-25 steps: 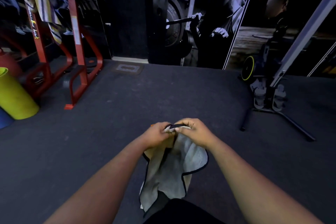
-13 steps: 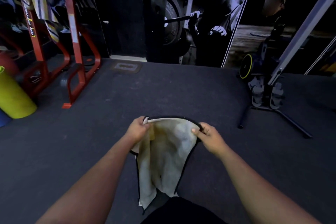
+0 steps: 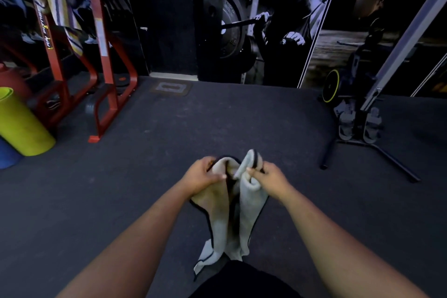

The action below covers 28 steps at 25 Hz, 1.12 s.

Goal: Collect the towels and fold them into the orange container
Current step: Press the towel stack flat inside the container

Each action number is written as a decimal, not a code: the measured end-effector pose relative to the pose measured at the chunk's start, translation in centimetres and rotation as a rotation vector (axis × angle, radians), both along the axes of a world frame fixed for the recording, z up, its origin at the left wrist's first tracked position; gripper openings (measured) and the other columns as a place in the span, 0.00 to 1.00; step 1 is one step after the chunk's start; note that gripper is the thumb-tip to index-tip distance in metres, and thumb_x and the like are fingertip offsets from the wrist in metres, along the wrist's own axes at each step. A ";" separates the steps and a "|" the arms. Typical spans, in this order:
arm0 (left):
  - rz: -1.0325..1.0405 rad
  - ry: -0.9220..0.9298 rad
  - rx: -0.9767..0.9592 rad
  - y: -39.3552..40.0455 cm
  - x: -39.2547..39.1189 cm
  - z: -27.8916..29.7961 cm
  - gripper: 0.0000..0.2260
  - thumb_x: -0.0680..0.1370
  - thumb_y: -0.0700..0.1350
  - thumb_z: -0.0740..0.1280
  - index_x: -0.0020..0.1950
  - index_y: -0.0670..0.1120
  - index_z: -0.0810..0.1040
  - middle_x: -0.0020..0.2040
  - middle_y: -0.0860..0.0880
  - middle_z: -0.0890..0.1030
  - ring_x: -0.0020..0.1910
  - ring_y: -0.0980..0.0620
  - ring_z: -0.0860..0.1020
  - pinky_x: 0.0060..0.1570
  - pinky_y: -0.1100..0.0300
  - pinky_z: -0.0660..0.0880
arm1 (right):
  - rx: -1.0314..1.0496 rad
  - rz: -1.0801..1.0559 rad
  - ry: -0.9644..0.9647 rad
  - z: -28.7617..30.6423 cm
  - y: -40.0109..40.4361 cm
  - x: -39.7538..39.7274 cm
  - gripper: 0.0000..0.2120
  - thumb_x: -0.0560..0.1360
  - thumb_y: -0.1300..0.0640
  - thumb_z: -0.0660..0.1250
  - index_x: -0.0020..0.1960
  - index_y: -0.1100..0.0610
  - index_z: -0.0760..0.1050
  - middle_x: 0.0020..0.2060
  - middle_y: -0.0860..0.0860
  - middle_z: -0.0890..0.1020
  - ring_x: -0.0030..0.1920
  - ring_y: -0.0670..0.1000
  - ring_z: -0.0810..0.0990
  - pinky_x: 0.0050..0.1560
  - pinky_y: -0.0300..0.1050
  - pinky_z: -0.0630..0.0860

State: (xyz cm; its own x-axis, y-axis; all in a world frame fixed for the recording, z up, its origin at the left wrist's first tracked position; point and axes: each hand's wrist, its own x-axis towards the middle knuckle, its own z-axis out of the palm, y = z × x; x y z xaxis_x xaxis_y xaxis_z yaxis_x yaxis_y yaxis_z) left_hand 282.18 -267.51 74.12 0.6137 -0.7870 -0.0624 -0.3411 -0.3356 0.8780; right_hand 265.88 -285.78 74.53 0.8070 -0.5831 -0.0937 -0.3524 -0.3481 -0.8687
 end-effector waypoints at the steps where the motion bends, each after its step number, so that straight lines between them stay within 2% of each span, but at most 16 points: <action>1: 0.042 -0.038 0.092 1.1 0.8 -1.3 0.10 0.72 0.44 0.80 0.49 0.51 0.82 0.42 0.54 0.83 0.38 0.64 0.80 0.41 0.61 0.76 | 0.050 -0.122 -0.008 -0.3 -0.8 -0.5 0.08 0.78 0.53 0.71 0.47 0.57 0.81 0.41 0.50 0.85 0.42 0.44 0.83 0.44 0.44 0.77; 2: 0.115 -0.019 0.158 2.3 1.5 -2.7 0.08 0.71 0.46 0.80 0.46 0.48 0.84 0.38 0.52 0.82 0.37 0.59 0.79 0.39 0.58 0.75 | 0.105 -0.210 -0.027 -0.5 -1.6 -0.9 0.10 0.78 0.51 0.71 0.47 0.58 0.81 0.42 0.53 0.86 0.45 0.48 0.84 0.46 0.46 0.78; 4: 0.271 0.099 0.180 4.3 2.5 -4.5 0.14 0.67 0.51 0.82 0.42 0.44 0.84 0.35 0.50 0.81 0.35 0.54 0.77 0.36 0.57 0.71 | 0.194 -0.329 -0.052 -0.6 -2.7 -1.5 0.12 0.78 0.48 0.71 0.49 0.58 0.81 0.44 0.54 0.86 0.47 0.51 0.85 0.49 0.49 0.80; 7: 0.347 0.123 0.181 5.8 2.5 -5.8 0.15 0.72 0.52 0.80 0.39 0.43 0.80 0.32 0.51 0.77 0.33 0.54 0.73 0.33 0.58 0.67 | 0.183 -0.478 -0.071 -1.2 -3.5 -1.7 0.13 0.78 0.48 0.70 0.49 0.59 0.80 0.44 0.55 0.85 0.47 0.54 0.84 0.51 0.54 0.80; 10: 0.388 0.358 -0.103 5.4 1.2 -4.9 0.06 0.79 0.42 0.72 0.47 0.40 0.81 0.37 0.49 0.82 0.40 0.50 0.77 0.37 0.62 0.74 | 0.085 -0.529 -0.035 -1.5 -3.9 -1.8 0.12 0.78 0.49 0.70 0.49 0.58 0.77 0.42 0.54 0.84 0.46 0.57 0.84 0.50 0.56 0.81; 12: 0.404 0.509 -0.296 4.2 0.3 -3.9 0.04 0.81 0.38 0.69 0.50 0.39 0.81 0.40 0.46 0.84 0.41 0.49 0.81 0.40 0.60 0.80 | 0.039 -0.485 0.009 -1.4 -3.5 -1.7 0.11 0.77 0.51 0.70 0.56 0.55 0.74 0.45 0.49 0.82 0.47 0.54 0.83 0.51 0.53 0.80; 14: 0.393 0.535 -0.375 2.7 -0.5 -3.0 0.06 0.82 0.38 0.67 0.52 0.37 0.82 0.43 0.43 0.85 0.41 0.49 0.83 0.42 0.56 0.82 | 0.064 -0.405 -0.020 -1.3 -2.9 -1.5 0.16 0.78 0.55 0.70 0.64 0.50 0.72 0.50 0.45 0.80 0.50 0.50 0.80 0.52 0.49 0.79; 16: 0.366 0.554 -0.425 1.2 -1.5 -2.4 0.08 0.82 0.38 0.67 0.56 0.34 0.82 0.47 0.40 0.86 0.43 0.47 0.83 0.44 0.55 0.82 | 0.180 -0.319 -0.151 -1.2 -2.2 -1.3 0.08 0.79 0.58 0.70 0.57 0.50 0.77 0.48 0.48 0.81 0.47 0.51 0.81 0.45 0.49 0.82; 17: 0.350 0.574 -0.451 0.7 -1.9 -2.2 0.09 0.82 0.37 0.66 0.57 0.34 0.82 0.48 0.39 0.85 0.44 0.47 0.84 0.44 0.56 0.82 | 0.286 -0.258 -0.194 -0.8 -1.7 -1.3 0.04 0.80 0.59 0.69 0.53 0.52 0.78 0.46 0.53 0.81 0.44 0.53 0.81 0.40 0.49 0.82; 18: 0.332 0.580 -0.465 0.3 -2.3 -1.9 0.09 0.82 0.37 0.66 0.57 0.34 0.82 0.49 0.38 0.86 0.45 0.47 0.84 0.43 0.57 0.82 | 0.405 -0.175 -0.210 -0.5 -1.3 -1.4 0.03 0.81 0.61 0.68 0.51 0.54 0.79 0.45 0.57 0.81 0.43 0.54 0.81 0.39 0.49 0.83; 20: 0.307 0.578 -0.472 -0.2 -2.7 -1.6 0.09 0.82 0.38 0.66 0.57 0.34 0.82 0.50 0.38 0.86 0.46 0.46 0.85 0.44 0.57 0.81 | 0.578 0.023 -0.175 0.2 -0.9 -1.9 0.09 0.81 0.65 0.64 0.58 0.56 0.78 0.50 0.59 0.84 0.49 0.53 0.84 0.47 0.53 0.83; 21: 0.305 0.565 -0.466 -0.3 -2.6 -1.5 0.09 0.82 0.38 0.67 0.57 0.35 0.83 0.50 0.37 0.86 0.46 0.46 0.85 0.45 0.56 0.81 | 0.581 0.118 -0.150 0.6 -0.7 -2.0 0.13 0.81 0.68 0.64 0.62 0.56 0.77 0.52 0.57 0.85 0.52 0.52 0.85 0.50 0.53 0.83; 23: 0.333 0.522 -0.455 -0.4 -2.4 -1.2 0.08 0.82 0.39 0.68 0.56 0.37 0.83 0.49 0.38 0.86 0.45 0.47 0.85 0.44 0.56 0.81 | 0.354 0.226 -0.074 1.0 -0.7 -1.8 0.15 0.80 0.70 0.63 0.62 0.56 0.76 0.50 0.54 0.86 0.51 0.48 0.85 0.47 0.48 0.83; 25: 0.392 0.506 -0.455 -0.5 -2.4 -0.7 0.07 0.81 0.38 0.69 0.55 0.34 0.81 0.45 0.39 0.86 0.40 0.49 0.84 0.40 0.59 0.80 | -0.045 0.223 -0.044 0.8 -0.8 -1.1 0.13 0.79 0.68 0.64 0.55 0.53 0.79 0.44 0.49 0.86 0.44 0.45 0.86 0.43 0.45 0.81; 26: 0.412 0.508 -0.463 -0.6 -2.5 -0.4 0.07 0.80 0.37 0.70 0.54 0.34 0.80 0.43 0.40 0.86 0.37 0.51 0.83 0.37 0.61 0.79 | -0.210 0.210 -0.053 0.7 -0.7 -0.7 0.12 0.78 0.66 0.65 0.52 0.51 0.81 0.42 0.47 0.86 0.43 0.44 0.85 0.44 0.45 0.80; 28: 0.415 0.529 -0.486 -0.7 -3.0 0.0 0.06 0.79 0.37 0.71 0.52 0.35 0.79 0.40 0.40 0.85 0.34 0.52 0.83 0.33 0.63 0.77 | -0.446 0.169 -0.124 0.6 -0.4 -0.1 0.08 0.74 0.59 0.70 0.49 0.47 0.83 0.44 0.44 0.83 0.47 0.46 0.81 0.50 0.45 0.77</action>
